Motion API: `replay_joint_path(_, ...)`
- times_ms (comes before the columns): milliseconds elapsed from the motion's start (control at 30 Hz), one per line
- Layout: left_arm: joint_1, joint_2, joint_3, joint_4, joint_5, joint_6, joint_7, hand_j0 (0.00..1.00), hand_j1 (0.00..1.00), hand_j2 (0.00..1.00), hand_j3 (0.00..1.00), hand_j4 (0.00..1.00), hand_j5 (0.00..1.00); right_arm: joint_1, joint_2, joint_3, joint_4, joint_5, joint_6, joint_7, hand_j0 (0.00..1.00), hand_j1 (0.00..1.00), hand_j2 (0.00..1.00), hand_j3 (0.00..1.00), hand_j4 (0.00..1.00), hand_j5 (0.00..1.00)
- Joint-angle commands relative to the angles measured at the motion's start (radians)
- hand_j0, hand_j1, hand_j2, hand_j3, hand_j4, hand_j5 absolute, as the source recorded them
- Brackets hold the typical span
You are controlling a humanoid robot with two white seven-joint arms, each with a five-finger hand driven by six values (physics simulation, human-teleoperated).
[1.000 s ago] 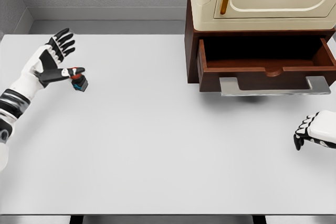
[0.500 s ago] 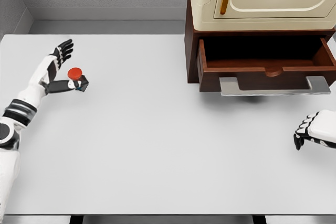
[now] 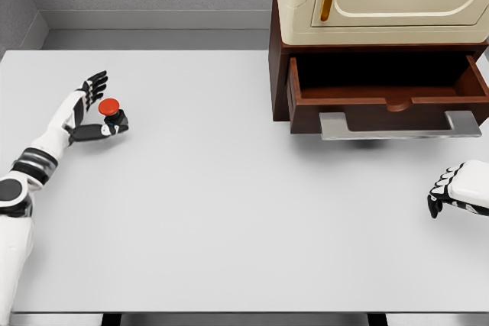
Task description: Put the switch into the drawer with left arm, and close the drawer with right arm
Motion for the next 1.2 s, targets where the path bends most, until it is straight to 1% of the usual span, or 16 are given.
replay_joint_path(0, -0.002, -0.006, -0.003, 0.028, 0.000, 0.001, 0.000, 1.00, 1.00, 1.00, 1.00, 1.00, 1.00, 0.000, -0.002, 0.000, 0.000, -0.006, 0.001, 0.000, 0.38, 0.38, 0.38, 0.38, 0.38, 0.38)
replay_joint_path(200, -0.002, -0.013, -0.007, 0.028, 0.000, 0.000, 0.000, 1.00, 1.00, 1.00, 1.00, 1.00, 1.00, 0.000, -0.007, 0.000, 0.000, -0.006, 0.001, 0.000, 0.38, 0.38, 0.38, 0.38, 0.38, 0.38)
replay_joint_path(267, -0.002, -0.011, -0.009, 0.028, -0.001, 0.000, 0.000, 0.97, 0.97, 0.97, 0.97, 0.97, 0.97, 0.000, -0.007, 0.000, 0.000, -0.006, 0.001, 0.000, 0.38, 0.38, 0.38, 0.38, 0.38, 0.38)
replay_joint_path(300, -0.002, -0.011, -0.006, 0.026, -0.012, -0.002, 0.000, 0.92, 0.92, 0.92, 0.92, 0.92, 0.92, 0.000, -0.008, 0.000, 0.000, -0.006, 0.001, 0.000, 0.38, 0.38, 0.38, 0.38, 0.38, 0.38)
replay_joint_path(333, -0.002, -0.011, -0.004, 0.025, -0.015, -0.003, 0.000, 0.90, 0.90, 0.90, 0.90, 0.90, 0.90, 0.000, -0.008, 0.000, 0.000, -0.006, 0.001, 0.000, 0.38, 0.38, 0.38, 0.38, 0.38, 0.38)
replay_joint_path(367, 0.000, -0.010, -0.004, 0.022, -0.017, -0.006, 0.000, 0.83, 0.83, 0.83, 0.83, 0.83, 0.83, 0.000, -0.008, 0.000, 0.000, -0.006, 0.001, 0.000, 0.38, 0.38, 0.38, 0.38, 0.38, 0.38)
replay_joint_path(400, 0.000, -0.010, -0.003, 0.020, -0.017, -0.008, 0.000, 0.75, 0.75, 0.75, 0.75, 0.75, 0.75, 0.000, -0.008, 0.000, 0.000, -0.006, 0.001, 0.000, 0.38, 0.38, 0.38, 0.38, 0.38, 0.38)
replay_joint_path(433, 0.000, -0.010, -0.003, 0.020, -0.017, -0.008, 0.000, 0.70, 0.70, 0.70, 0.70, 0.70, 0.70, 0.000, -0.008, 0.000, 0.000, -0.006, 0.001, 0.000, 0.38, 0.38, 0.38, 0.38, 0.38, 0.38)
replay_joint_path(733, 0.012, 0.000, 0.000, 0.020, -0.018, -0.008, 0.000, 0.71, 0.71, 0.71, 0.71, 0.71, 0.71, 0.000, -0.008, -0.002, 0.000, -0.010, 0.001, 0.000, 0.37, 0.37, 0.37, 0.37, 0.37, 0.37)
replay_joint_path(833, 0.014, 0.003, 0.003, 0.020, -0.018, -0.008, 0.000, 0.69, 0.69, 0.69, 0.69, 0.69, 0.69, 0.000, -0.008, -0.002, 0.000, -0.010, 0.001, 0.000, 0.37, 0.37, 0.37, 0.37, 0.37, 0.37)
replay_joint_path(933, 0.014, 0.004, 0.003, 0.022, -0.018, -0.008, 0.000, 0.64, 0.64, 0.64, 0.64, 0.64, 0.64, 0.000, -0.008, -0.003, -0.002, -0.012, 0.001, 0.000, 0.37, 0.37, 0.37, 0.37, 0.37, 0.37)
replay_joint_path(1033, 0.014, 0.004, 0.003, 0.020, -0.018, -0.008, -0.001, 0.55, 0.55, 0.55, 0.55, 0.55, 0.55, 0.000, -0.008, -0.003, 0.000, -0.012, 0.001, 0.000, 0.37, 0.37, 0.37, 0.37, 0.37, 0.37)
replay_joint_path(1067, 0.014, 0.004, 0.003, 0.020, -0.018, -0.008, -0.001, 0.55, 0.55, 0.55, 0.55, 0.55, 0.55, 0.000, -0.010, -0.005, 0.000, -0.012, 0.001, 0.000, 0.37, 0.37, 0.37, 0.37, 0.37, 0.37)
replay_joint_path(1167, 0.012, 0.003, 0.005, 0.019, -0.018, -0.008, -0.001, 0.49, 0.49, 0.49, 0.49, 0.49, 0.49, 0.000, -0.008, -0.006, -0.002, -0.012, 0.001, 0.000, 0.37, 0.37, 0.37, 0.37, 0.37, 0.37)
